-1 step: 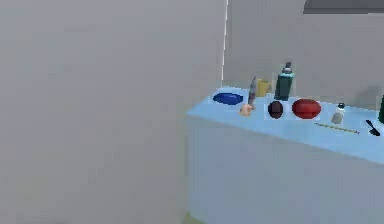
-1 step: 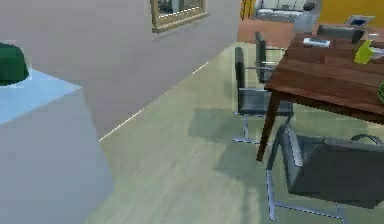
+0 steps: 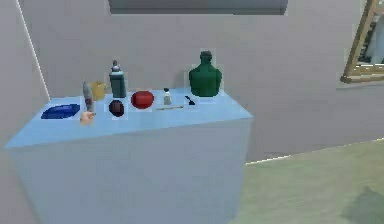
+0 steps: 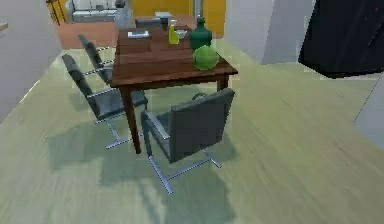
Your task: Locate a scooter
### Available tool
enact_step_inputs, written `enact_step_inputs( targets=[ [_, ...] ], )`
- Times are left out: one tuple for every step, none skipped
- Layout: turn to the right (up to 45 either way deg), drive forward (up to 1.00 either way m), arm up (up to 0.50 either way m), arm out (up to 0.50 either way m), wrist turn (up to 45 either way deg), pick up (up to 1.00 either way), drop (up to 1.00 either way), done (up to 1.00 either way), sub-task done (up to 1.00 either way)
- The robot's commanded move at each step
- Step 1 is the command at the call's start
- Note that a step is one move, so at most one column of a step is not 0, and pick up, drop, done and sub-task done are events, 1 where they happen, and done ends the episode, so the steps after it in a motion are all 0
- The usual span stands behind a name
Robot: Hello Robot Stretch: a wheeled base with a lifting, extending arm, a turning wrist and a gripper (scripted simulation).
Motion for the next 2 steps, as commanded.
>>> enact_step_inputs(
  targets=[
    [45.0, 0.0, 0.0, 0.0, 0.0, 0.0, 0.0, 0.0, 0.0],
    [45.0, 0.0, 0.0, 0.0, 0.0, 0.0, 0.0, 0.0, 0.0]
  ],
)
